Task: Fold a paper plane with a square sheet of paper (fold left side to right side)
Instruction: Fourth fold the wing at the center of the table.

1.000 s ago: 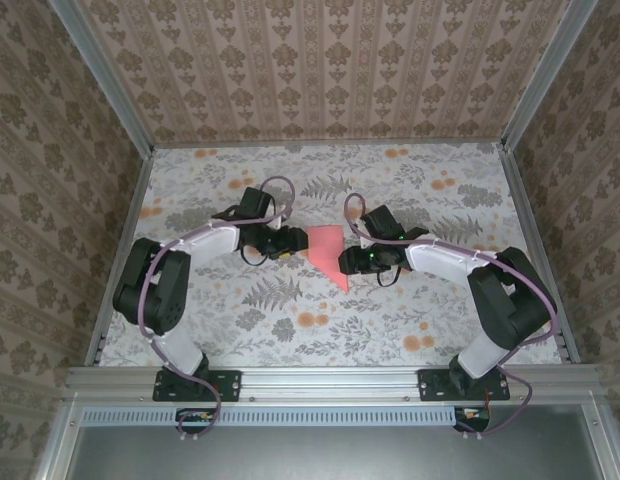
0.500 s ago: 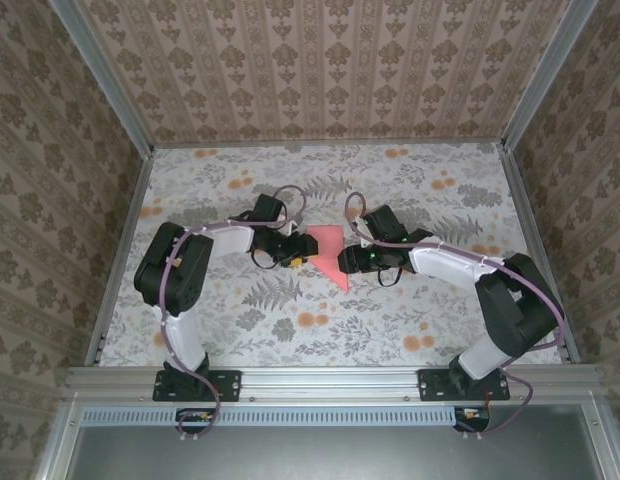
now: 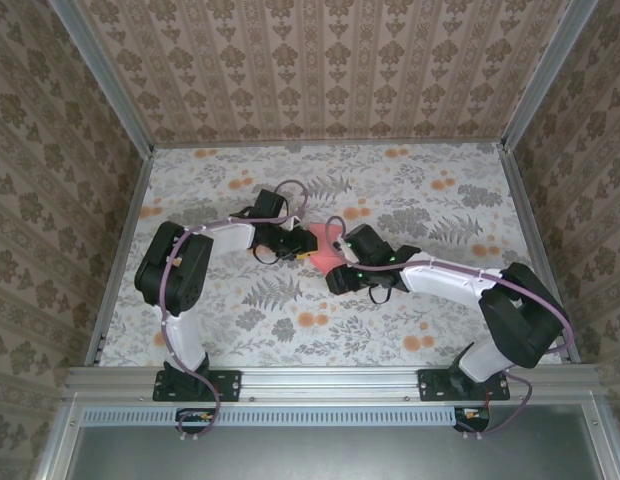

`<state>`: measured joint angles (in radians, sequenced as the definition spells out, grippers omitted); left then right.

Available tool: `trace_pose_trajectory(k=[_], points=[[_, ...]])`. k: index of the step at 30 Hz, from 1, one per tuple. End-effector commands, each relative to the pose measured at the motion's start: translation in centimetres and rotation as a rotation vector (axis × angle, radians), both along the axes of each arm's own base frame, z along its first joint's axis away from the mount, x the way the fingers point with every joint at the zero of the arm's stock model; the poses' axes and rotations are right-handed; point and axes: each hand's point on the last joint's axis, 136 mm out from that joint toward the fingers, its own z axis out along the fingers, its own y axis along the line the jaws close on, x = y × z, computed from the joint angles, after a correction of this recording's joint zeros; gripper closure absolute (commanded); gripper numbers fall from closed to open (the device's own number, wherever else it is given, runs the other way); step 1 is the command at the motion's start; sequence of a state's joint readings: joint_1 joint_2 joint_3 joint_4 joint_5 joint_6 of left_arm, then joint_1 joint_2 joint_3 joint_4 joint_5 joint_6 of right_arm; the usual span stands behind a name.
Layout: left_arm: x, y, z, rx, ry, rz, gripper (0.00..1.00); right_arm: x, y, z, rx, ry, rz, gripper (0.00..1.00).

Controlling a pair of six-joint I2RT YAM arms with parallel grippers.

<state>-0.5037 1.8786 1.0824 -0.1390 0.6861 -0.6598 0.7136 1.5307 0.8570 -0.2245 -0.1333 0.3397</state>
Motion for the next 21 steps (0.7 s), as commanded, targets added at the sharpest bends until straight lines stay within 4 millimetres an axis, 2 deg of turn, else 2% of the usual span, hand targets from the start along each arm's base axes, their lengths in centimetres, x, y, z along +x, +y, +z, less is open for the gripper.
trace_pose_trajectory(k=[1,7,21], points=[[0.3,-0.8,3.3,-0.047,-0.045,-0.015,0.71,1.8,0.8,0.4,-0.078,-0.096,0.0,0.43],[0.6,-1.2,4.2,-0.068,-0.048,-0.01,0.74,2.7,1.5,-0.6,-0.173,-0.133,0.006,0.42],[0.8,-1.8,4.9,-0.081,-0.041,-0.015,0.75,3.9,0.6,-2.2,-0.263,-0.166,-0.041,0.48]])
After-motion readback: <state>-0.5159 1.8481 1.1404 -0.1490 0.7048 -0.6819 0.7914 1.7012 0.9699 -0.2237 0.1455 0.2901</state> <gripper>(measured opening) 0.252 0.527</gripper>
